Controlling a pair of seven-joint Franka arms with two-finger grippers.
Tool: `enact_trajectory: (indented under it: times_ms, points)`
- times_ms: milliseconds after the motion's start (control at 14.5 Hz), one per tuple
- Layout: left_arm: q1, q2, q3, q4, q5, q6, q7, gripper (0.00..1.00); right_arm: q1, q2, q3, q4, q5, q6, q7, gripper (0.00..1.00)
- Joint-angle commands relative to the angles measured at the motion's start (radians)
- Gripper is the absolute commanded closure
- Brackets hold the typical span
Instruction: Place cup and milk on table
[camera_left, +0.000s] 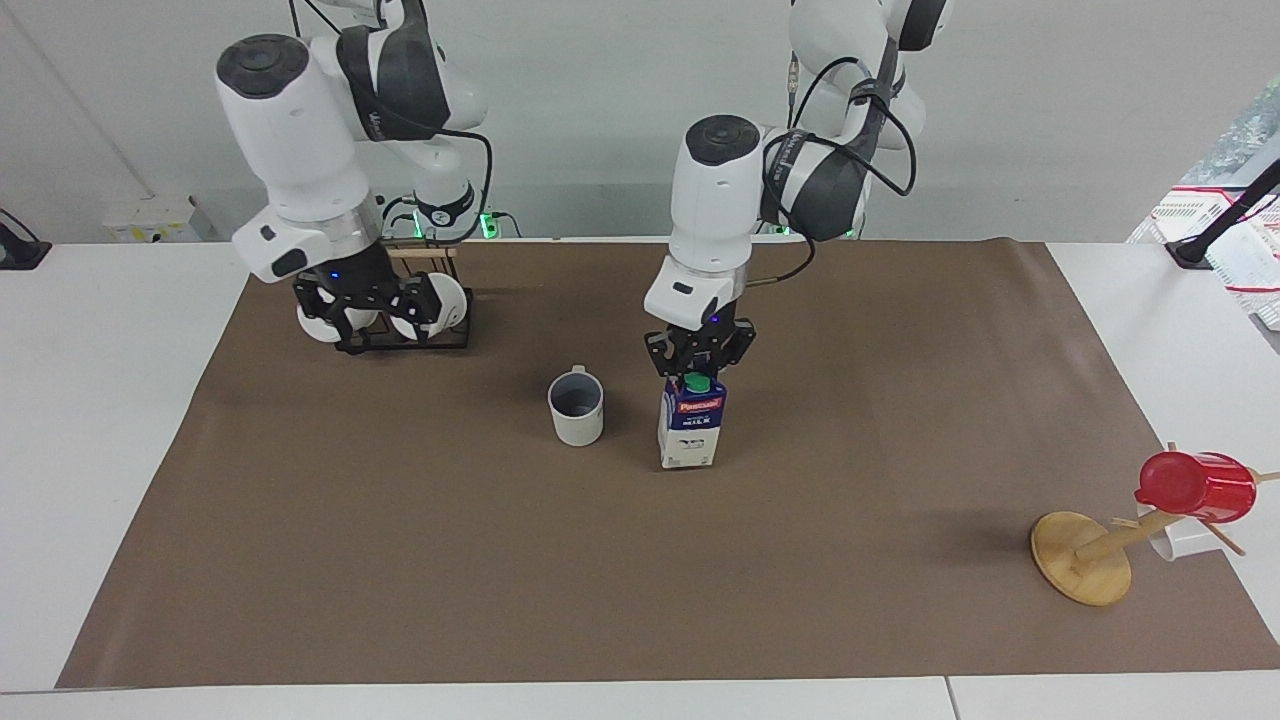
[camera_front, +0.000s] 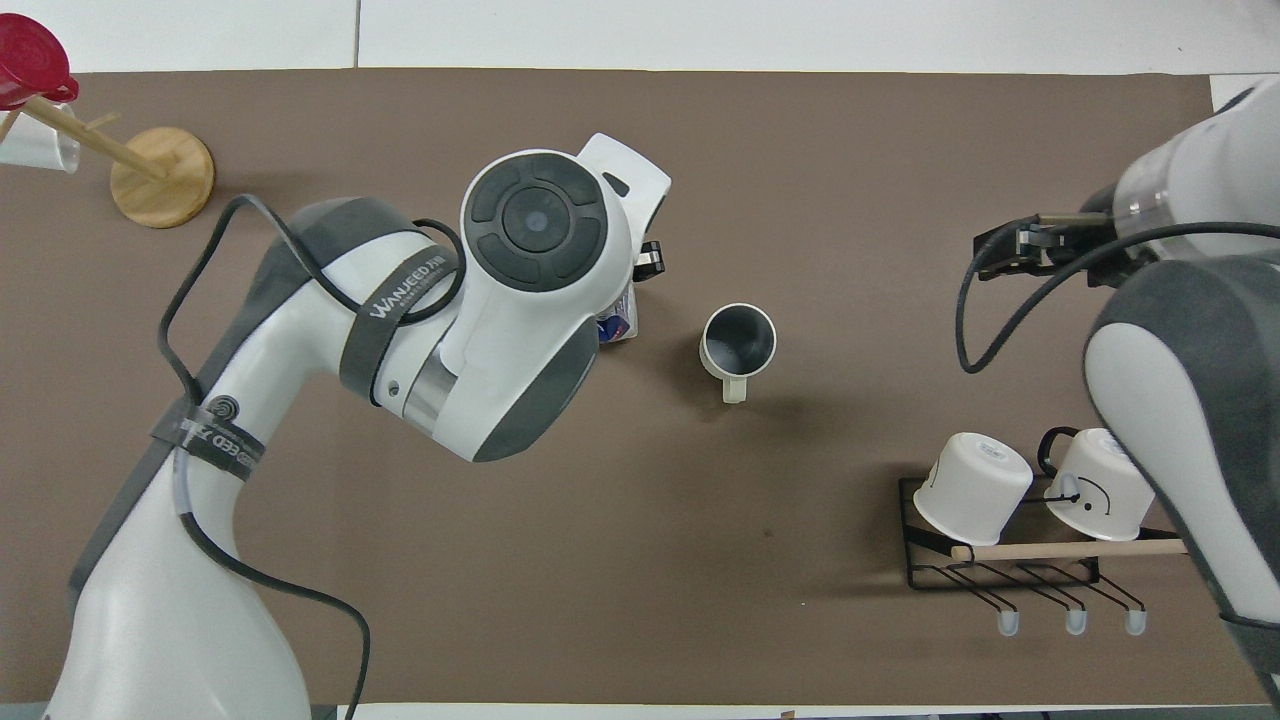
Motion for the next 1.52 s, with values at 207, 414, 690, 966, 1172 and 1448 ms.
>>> enact_trajectory:
  times_ms: [207,414,690,966,1172,1448]
  points:
    - [-0.086,0.012,0.016,0.021,0.072,-0.002,-0.108,1.0,-0.121,-0.027,0.006,0.085,-0.01,-0.143,-0.088,0.0]
    - [-0.092,0.012,0.016,-0.006,0.074,0.012,-0.108,1.0,-0.159,-0.017,0.006,0.182,0.007,-0.224,-0.096,0.0]
    - [-0.106,0.001,0.015,-0.026,0.071,-0.016,-0.11,1.0,-0.158,0.001,0.008,0.221,0.023,-0.269,-0.084,0.0]
    - [-0.108,-0.002,0.012,-0.037,0.066,-0.005,-0.107,1.0,-0.156,-0.004,0.009,0.212,0.015,-0.27,-0.094,0.0]
    - [-0.108,-0.008,0.012,-0.057,0.065,-0.002,-0.104,1.0,-0.147,0.001,0.012,0.219,-0.017,-0.287,-0.111,0.0]
    - [-0.1,-0.008,0.01,-0.059,0.063,0.001,-0.096,0.59,-0.144,-0.004,0.02,0.215,-0.016,-0.286,-0.113,0.0]
